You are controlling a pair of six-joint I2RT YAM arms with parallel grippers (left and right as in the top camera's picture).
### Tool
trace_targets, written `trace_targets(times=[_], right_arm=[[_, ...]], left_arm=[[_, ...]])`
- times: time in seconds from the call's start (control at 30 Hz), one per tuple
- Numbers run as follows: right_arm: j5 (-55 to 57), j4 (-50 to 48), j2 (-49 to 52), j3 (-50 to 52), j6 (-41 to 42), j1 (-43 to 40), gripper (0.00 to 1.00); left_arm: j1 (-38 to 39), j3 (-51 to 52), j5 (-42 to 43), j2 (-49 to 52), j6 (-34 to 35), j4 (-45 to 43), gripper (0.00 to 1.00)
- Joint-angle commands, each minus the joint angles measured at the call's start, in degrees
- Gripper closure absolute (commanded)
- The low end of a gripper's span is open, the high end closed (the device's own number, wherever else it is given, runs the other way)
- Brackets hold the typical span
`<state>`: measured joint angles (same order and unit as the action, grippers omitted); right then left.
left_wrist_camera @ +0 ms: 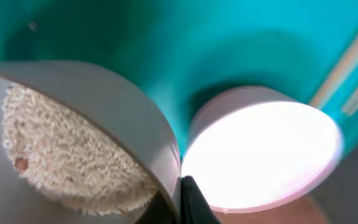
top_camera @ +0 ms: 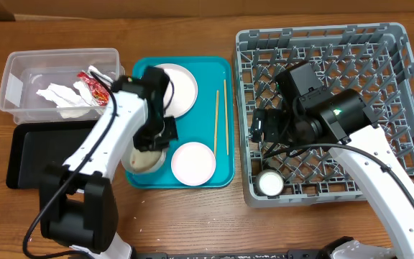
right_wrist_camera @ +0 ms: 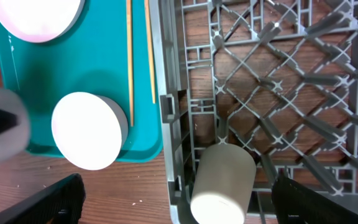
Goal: Sort waste into correct bins and load items into the dishwasher
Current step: 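Carry the rice bowl over the black tray and tip the rice out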
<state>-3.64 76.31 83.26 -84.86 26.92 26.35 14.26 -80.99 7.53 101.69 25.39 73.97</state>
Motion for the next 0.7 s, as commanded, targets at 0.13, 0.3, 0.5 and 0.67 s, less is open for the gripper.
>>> trace_targets(times=[0.13, 0.3, 0.5, 0.67], right_arm=[[0.0, -0.3, -0.1, -0.7, -0.4, 0.0, 0.03], [0.0, -0.3, -0.1, -0.7, -0.4, 0.0, 0.02], [-0.1, -0.3, -0.1, -0.7, -0.3, 0.0, 0.02], [-0.1, -0.3, -0.1, -0.7, -0.3, 0.0, 0.02]], left_arm=[[-4.8, -11.3, 4.2, -0.8, -12.9, 10.7, 0.96], [-12.9, -10.6, 10.8, -0.9, -21.0, 11.9, 0.96], [-26.5, -7.0, 26.2, -0.9, -35.6, 10.3, 0.96], [-36.6, -0.5, 38.0, -0.9, -42.4, 5.7, 0.96]])
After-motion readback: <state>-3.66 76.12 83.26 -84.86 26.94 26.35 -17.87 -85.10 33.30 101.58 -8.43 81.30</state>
